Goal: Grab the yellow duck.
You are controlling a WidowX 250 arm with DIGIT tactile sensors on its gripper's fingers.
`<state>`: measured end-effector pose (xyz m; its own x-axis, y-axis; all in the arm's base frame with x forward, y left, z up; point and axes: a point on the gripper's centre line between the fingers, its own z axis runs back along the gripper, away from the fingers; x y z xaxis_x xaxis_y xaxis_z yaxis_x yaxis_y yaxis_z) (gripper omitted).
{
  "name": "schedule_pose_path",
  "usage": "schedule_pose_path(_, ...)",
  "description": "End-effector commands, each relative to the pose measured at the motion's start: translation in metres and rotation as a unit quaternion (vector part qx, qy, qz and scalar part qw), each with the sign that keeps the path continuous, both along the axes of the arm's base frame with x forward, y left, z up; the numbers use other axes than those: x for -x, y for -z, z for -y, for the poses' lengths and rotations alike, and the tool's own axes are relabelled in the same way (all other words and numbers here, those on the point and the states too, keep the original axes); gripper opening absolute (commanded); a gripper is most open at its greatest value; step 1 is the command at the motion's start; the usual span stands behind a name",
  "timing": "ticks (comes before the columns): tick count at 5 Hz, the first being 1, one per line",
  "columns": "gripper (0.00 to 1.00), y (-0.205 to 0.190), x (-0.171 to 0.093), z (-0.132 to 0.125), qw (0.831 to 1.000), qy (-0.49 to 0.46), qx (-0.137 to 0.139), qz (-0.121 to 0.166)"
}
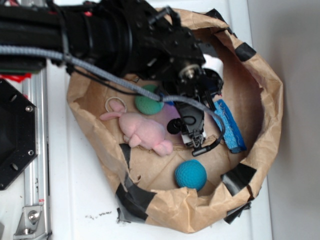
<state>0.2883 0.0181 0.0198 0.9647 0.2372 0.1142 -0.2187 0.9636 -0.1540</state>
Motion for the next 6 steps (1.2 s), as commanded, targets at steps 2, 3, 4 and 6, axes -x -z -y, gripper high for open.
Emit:
schedule_pose_path(2, 1.0, -0.037, -0.01, -0.049, 0.996, -0.069, -0.01, 0.049)
schedule_pose_path(3, 1.0, -0.047, -0.011, -0.054, 0.995, -0.08, -0.011, 0.063)
schedule_pose_path(4, 1.0, -0.054, -0.016, -0.06, 0.993, -0.089, -0.015, 0.082)
schedule_pose_path(6, 1.0, -0.047, -0.032, -0.059, 0.99, -0.106, -0.003, 0.091)
